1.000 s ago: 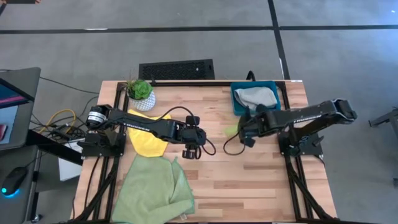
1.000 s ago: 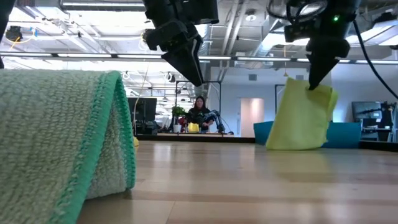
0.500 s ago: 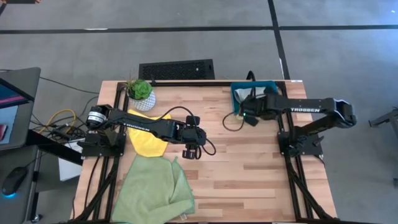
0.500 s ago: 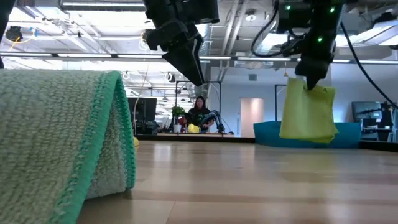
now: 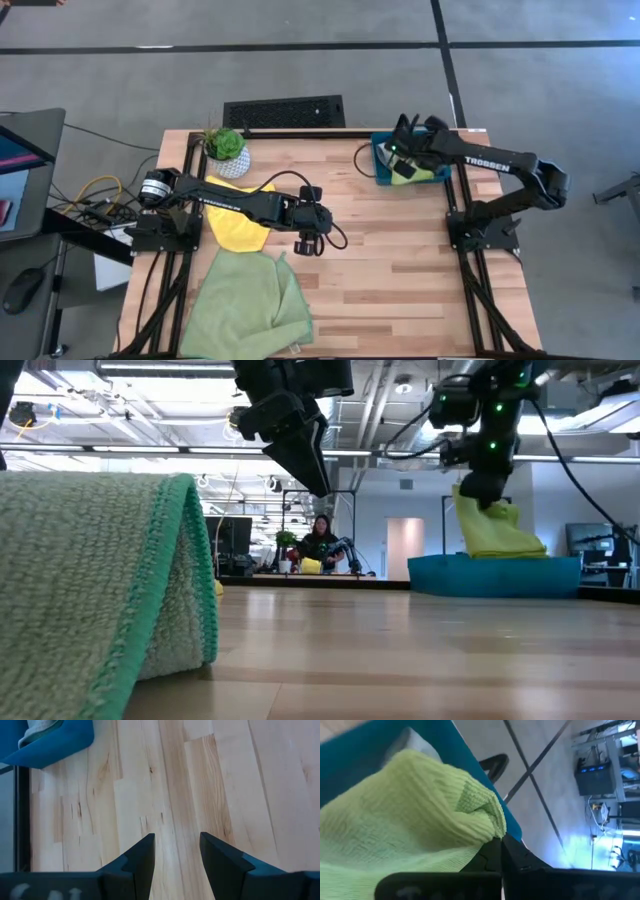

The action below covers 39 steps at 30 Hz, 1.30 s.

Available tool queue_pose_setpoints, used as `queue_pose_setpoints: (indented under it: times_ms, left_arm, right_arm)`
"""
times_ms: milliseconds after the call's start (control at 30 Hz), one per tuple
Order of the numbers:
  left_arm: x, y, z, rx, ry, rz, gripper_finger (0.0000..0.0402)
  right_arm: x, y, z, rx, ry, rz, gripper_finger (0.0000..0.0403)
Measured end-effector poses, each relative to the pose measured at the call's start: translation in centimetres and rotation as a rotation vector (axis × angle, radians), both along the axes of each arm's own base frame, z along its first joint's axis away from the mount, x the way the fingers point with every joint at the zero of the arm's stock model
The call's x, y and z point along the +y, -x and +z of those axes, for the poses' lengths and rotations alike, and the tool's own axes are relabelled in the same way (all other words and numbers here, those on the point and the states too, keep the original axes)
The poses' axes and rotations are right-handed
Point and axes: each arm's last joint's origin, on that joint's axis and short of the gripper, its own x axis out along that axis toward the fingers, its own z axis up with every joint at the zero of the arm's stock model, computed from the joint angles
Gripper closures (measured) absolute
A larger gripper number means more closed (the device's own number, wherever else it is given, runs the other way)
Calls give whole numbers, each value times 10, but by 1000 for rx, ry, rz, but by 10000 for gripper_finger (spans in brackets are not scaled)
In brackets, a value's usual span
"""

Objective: Fold microfiber towels
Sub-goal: Put the light green microfiber towel into the blue bin

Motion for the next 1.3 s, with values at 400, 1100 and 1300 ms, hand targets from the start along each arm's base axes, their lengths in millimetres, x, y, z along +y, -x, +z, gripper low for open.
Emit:
queue_pose_setpoints:
  times_ms: [400,1100,1300]
  left_arm:
    - [0,-4,3,-54,-20,17,252]
    - [7,-5,3,-54,-19,40,252]
    - [14,-5,3,-60,-4,82,252]
  right_arm:
    - [-35,-9,-34,165,-21,-27,392]
    - [-59,-14,-58,247,-53,0,317]
    - [-59,-13,-54,305,7,-6,240]
